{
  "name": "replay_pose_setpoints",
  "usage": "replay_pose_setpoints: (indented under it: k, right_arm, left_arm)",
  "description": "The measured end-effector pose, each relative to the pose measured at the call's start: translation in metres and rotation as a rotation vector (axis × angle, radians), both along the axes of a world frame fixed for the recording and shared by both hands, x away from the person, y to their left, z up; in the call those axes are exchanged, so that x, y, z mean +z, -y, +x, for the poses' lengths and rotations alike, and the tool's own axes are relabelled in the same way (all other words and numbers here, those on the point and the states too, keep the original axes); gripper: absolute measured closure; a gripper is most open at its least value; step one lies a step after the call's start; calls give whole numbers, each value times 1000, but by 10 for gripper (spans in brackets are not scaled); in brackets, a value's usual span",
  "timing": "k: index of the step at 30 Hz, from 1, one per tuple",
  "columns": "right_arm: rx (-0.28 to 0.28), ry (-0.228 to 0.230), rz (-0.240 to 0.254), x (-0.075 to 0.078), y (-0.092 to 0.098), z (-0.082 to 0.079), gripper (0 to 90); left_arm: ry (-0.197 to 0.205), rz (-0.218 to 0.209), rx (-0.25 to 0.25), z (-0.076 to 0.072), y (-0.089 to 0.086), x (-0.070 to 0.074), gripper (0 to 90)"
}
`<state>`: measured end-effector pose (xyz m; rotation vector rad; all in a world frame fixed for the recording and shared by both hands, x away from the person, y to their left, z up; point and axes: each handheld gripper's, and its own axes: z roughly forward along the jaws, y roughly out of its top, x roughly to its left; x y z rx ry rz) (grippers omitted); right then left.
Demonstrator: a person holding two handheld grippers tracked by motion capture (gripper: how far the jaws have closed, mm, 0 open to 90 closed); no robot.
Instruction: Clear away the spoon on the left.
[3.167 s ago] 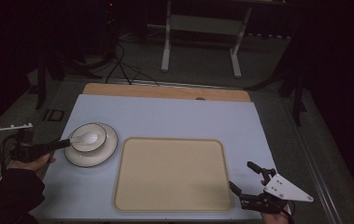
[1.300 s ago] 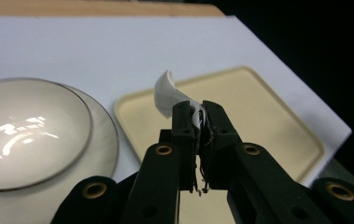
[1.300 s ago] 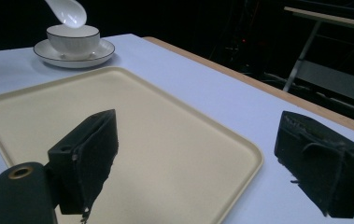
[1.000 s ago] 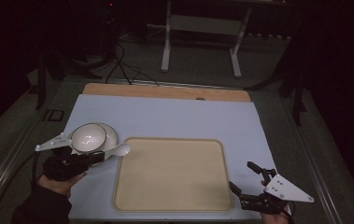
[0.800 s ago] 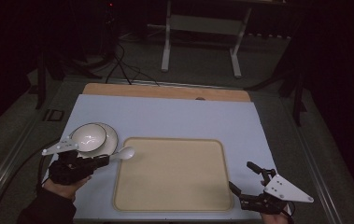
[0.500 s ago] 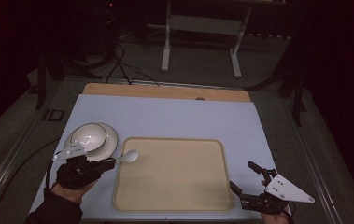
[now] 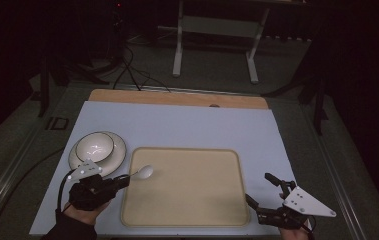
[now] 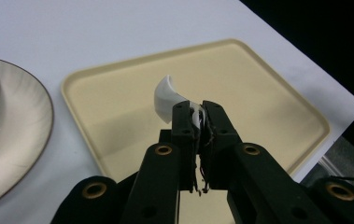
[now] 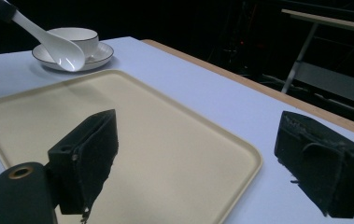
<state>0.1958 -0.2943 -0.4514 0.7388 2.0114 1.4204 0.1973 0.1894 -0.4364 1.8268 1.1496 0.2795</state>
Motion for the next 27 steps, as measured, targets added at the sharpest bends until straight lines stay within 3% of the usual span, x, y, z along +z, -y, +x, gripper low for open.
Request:
replay_pose_setpoints:
  k: [2, 8, 14, 19, 22, 27]
  right_arm:
    - [0, -1, 1, 0, 0, 0, 136]
    - [-2, -2, 4, 0, 0, 0, 137]
    - [-1, -5, 5, -1, 1, 0, 136]
    - [0, -9, 7, 0, 1, 0, 137]
    - [2, -10, 7, 0, 1, 0, 136]
    - [2, -13, 7, -1, 1, 1, 137]
  left_arm:
    - [-3, -18, 7, -1, 2, -2, 852]
    - [2, -22, 16, -4, 12, -4, 852]
    - [3, -54, 67, -8, 18, -7, 852]
    - [38, -33, 93, -12, 30, -6, 852]
    - [25, -37, 110, -12, 37, -6, 852]
    - [51, -22, 138, -13, 48, -6, 852]
